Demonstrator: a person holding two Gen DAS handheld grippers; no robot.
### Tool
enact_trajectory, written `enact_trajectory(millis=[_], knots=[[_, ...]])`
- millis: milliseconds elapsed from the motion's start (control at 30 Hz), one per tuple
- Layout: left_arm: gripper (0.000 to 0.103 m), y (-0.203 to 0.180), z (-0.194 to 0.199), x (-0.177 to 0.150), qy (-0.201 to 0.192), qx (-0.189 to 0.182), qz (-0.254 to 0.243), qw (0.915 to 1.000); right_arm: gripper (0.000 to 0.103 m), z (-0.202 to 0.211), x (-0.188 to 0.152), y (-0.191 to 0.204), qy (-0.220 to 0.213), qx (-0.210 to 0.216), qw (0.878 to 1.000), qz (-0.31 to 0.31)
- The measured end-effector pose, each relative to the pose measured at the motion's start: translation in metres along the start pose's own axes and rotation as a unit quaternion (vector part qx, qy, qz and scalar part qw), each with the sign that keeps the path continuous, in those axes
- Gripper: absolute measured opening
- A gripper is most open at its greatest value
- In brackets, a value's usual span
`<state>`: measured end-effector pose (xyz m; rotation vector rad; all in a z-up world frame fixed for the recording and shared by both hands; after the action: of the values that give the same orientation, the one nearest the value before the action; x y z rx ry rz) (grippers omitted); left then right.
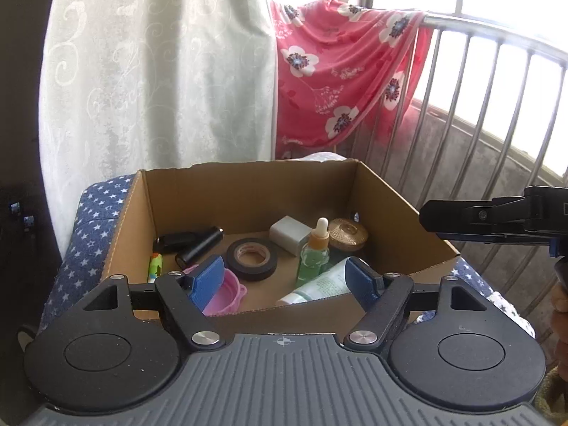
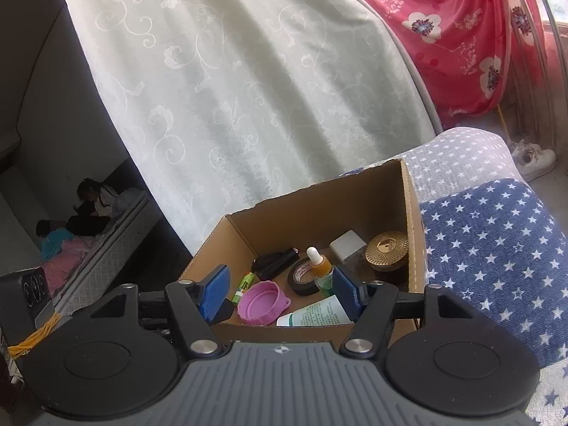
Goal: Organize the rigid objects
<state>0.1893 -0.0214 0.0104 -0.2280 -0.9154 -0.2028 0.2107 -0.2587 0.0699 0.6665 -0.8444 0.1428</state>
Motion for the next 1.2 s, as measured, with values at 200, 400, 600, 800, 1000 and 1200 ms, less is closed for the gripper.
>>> enact_trajectory(millis=[200, 400, 600, 800, 1000, 1200], knots=[[0.103, 0.019, 0.023, -0.004, -0.026, 0.039, 0.014, 0.9988, 0.103, 0.004, -0.013, 0.027, -0.044, -0.085, 0.994, 0.055], [0.103, 0.035, 0.030, -0.005, -0.020, 0.061, 0.026, 0.9976, 0.103, -0.007, -0.024, 0.036, -0.028, -0.141, 0.986, 0.080], [0.103, 0.045, 0.026, -0.010, 0.001, 0.061, 0.045, 0.9971, 0.103, -0.023, -0.033, 0.047, -0.005, -0.178, 0.977, 0.122], [0.103, 0.048, 0.025, -0.012, 0.006, 0.077, 0.046, 0.9959, 0.103, -0.027, -0.033, 0.051, -0.001, -0.182, 0.975, 0.126], [0.103, 0.050, 0.025, -0.015, 0.013, 0.084, 0.041, 0.9956, 0.103, -0.030, -0.036, 0.051, 0.009, -0.186, 0.975, 0.125], [0.103, 0.051, 0.021, -0.019, 0.028, 0.085, 0.039, 0.9952, 0.103, -0.032, -0.041, 0.047, 0.021, -0.190, 0.974, 0.120]])
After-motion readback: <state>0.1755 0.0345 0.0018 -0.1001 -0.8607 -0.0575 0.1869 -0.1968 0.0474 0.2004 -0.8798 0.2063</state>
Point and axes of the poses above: each gripper's, at about its wrist camera, not at the fingertips, and z roughly against the way its jaws point, y to its left, x to its top, the point moved 5 cm from there along -z, roughly the way its jaws point, and after that the axes turned 3 degrees about y, right-handed, at the moved point
